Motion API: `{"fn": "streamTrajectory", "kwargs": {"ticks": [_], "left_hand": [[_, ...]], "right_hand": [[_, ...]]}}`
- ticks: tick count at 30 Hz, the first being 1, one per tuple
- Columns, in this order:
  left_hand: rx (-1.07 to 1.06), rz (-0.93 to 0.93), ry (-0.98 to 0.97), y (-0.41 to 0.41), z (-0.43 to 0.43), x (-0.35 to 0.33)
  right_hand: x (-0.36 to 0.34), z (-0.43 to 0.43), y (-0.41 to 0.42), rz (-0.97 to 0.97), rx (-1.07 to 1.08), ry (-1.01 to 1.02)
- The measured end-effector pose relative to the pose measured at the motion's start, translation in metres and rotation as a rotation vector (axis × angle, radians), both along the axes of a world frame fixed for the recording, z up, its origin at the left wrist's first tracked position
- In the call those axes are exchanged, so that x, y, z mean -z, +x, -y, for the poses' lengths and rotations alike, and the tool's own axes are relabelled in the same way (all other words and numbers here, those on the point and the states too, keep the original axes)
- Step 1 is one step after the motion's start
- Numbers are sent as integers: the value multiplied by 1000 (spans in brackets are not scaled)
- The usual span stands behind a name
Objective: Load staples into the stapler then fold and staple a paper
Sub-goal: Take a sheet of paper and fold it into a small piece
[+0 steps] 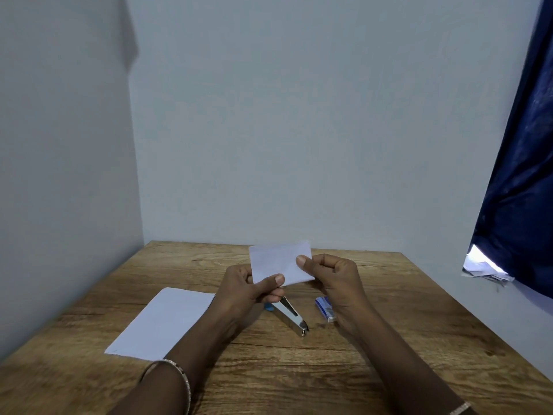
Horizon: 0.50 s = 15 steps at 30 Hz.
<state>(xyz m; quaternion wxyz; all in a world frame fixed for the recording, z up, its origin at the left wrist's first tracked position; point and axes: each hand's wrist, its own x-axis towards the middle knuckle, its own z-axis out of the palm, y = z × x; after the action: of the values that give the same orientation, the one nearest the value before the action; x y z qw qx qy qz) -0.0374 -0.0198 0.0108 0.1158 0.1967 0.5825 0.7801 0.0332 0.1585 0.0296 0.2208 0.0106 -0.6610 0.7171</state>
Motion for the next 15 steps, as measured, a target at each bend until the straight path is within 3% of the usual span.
{"fn": "streamTrajectory", "kwargs": {"ticks": [5, 15], "left_hand": [[-29, 15, 98, 2, 1, -3], [41, -17, 18, 3, 0, -3]], "right_hand": [[3, 9, -2, 38, -144, 86], [1, 5, 0, -2, -15, 122]]}}
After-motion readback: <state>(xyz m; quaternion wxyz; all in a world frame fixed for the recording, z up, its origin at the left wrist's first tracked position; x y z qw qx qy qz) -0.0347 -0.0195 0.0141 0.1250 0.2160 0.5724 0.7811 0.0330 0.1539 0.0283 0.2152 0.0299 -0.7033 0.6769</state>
